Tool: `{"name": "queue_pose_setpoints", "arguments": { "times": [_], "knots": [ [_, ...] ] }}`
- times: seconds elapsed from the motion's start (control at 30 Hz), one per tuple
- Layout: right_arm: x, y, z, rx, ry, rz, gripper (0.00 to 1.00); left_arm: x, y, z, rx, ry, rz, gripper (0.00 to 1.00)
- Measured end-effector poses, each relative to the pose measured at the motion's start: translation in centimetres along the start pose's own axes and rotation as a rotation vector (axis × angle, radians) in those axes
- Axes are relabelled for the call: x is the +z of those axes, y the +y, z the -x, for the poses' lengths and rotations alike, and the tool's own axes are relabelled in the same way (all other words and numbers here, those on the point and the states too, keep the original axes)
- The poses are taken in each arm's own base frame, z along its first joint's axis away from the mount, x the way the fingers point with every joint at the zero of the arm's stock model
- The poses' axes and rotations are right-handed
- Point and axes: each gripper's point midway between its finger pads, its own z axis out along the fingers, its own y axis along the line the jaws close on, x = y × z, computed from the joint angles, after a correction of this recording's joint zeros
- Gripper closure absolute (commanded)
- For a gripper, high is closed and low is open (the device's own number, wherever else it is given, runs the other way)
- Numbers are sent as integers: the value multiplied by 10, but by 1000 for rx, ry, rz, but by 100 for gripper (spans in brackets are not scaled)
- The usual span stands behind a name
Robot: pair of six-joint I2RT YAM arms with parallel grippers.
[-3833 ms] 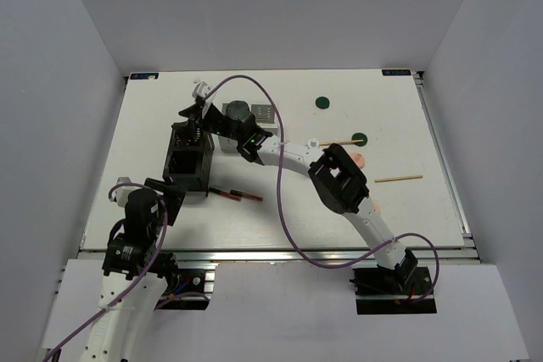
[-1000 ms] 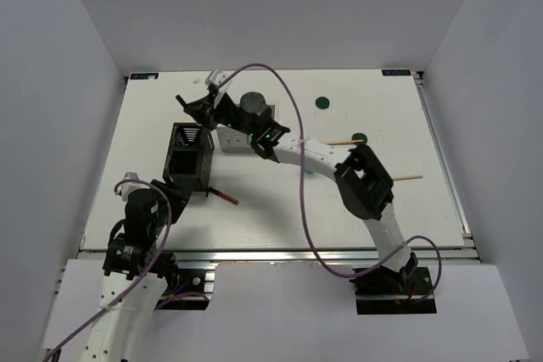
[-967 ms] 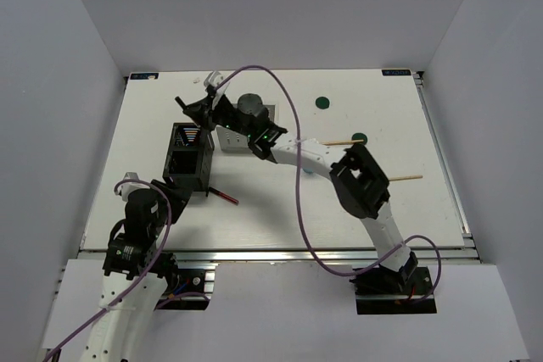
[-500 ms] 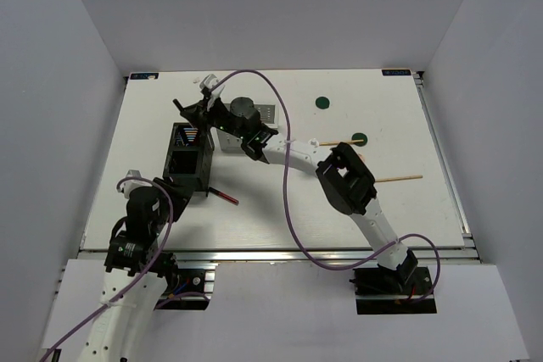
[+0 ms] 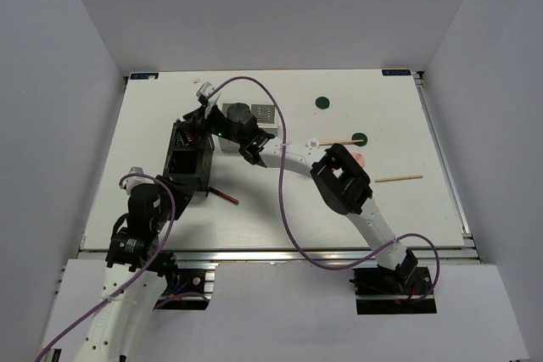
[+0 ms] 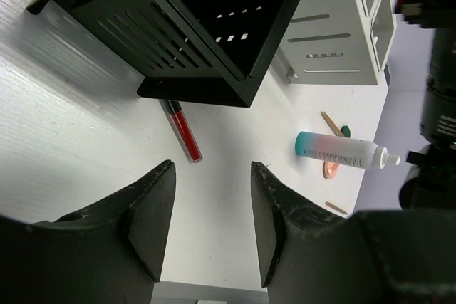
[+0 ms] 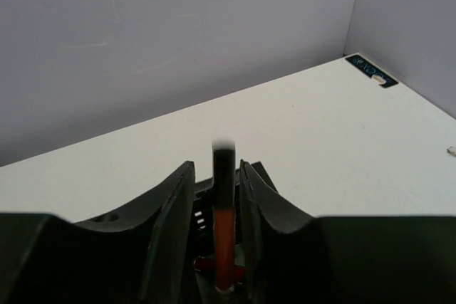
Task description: Organize the makeup
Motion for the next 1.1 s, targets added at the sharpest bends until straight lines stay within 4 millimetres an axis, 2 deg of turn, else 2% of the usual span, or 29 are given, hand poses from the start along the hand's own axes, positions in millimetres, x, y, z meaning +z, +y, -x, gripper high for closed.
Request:
{"name": "queue_pose_setpoints", "arguments": {
  "times": [0.2,0.43,0.57,0.63,0.7,0.83,0.87,0.93,1.03,1.1],
  "knots": [
    [0,-1,-27,4,45,9,57,-1,-1,0,2,1,1,44],
    [-2,1,-27,2,44,17,60,-2,-3,2,10,6,8,44],
    [-19,5,-23,10,69,36,58,0,-4,2,15,19,27,44],
    [-33,13,-9,13,73,65,55,0,-6,3,18,22,33,44],
    [-52,22,13,7,66,111,53,0,-9,5,22,24,36,44],
    [-95,35,73,-45,14,204,46,-3,-21,12,32,20,27,44],
    [-108,36,91,-62,1,225,40,-5,-26,15,35,16,21,44],
    [-127,36,114,-93,-14,245,37,-8,-36,21,38,9,8,44],
    [-156,29,131,-117,10,242,34,-15,-50,30,44,2,-5,43],
    [-177,22,127,-111,59,228,34,-16,-58,33,47,6,-7,43]
  ]
}}
